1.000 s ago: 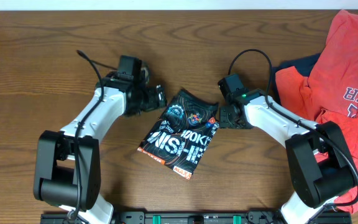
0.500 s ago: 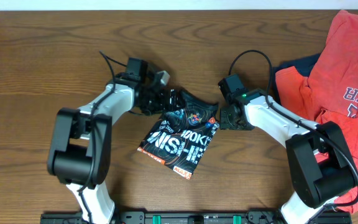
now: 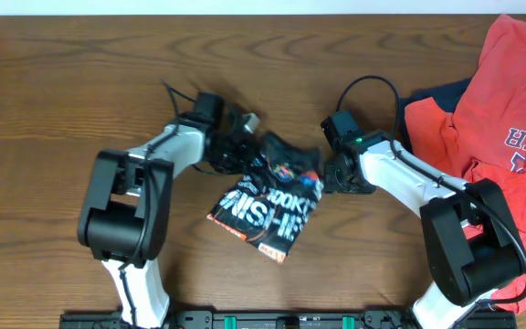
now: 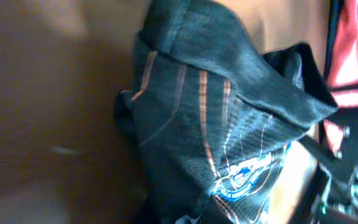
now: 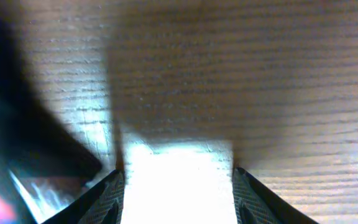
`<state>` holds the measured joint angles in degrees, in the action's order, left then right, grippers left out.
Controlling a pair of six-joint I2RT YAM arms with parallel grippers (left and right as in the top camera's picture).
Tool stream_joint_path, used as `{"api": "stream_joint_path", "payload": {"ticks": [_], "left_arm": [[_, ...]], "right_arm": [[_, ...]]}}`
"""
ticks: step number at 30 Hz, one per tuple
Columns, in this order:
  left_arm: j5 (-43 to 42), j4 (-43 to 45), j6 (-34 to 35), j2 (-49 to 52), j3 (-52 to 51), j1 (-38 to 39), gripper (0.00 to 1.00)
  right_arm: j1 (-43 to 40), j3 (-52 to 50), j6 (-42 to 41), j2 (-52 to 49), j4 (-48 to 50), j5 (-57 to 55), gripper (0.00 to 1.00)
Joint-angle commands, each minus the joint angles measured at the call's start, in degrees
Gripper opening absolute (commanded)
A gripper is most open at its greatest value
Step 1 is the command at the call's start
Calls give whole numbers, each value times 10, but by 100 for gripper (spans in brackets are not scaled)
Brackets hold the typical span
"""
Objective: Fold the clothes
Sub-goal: 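Carry the folded jersey to the far left with the left gripper, then lower the jersey onto the table's far left and open the left gripper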
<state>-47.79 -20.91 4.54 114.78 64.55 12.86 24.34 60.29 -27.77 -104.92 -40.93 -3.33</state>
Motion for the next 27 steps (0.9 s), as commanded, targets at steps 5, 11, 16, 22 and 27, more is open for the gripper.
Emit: {"api": "stream_joint_path", "payload": {"ticks": [5, 11, 16, 22, 27], "left_arm": [[87, 7, 49, -6, 58, -168, 6], [87, 60, 131, -6, 66, -339, 6], [86, 108, 183, -6, 66, -471, 6], [82, 115, 213, -6, 66, -555, 98], [78, 68, 229, -24, 66, -573, 98]], "right_arm": [[-1, -15, 9, -15, -31, -29, 54], [-4, -15, 8, -15, -37, -29, 55], [-4, -15, 9, -15, -39, -29, 55], [-4, -15, 8, -15, -37, -29, 56], [-4, -15, 8, -15, -43, -29, 56]]}}
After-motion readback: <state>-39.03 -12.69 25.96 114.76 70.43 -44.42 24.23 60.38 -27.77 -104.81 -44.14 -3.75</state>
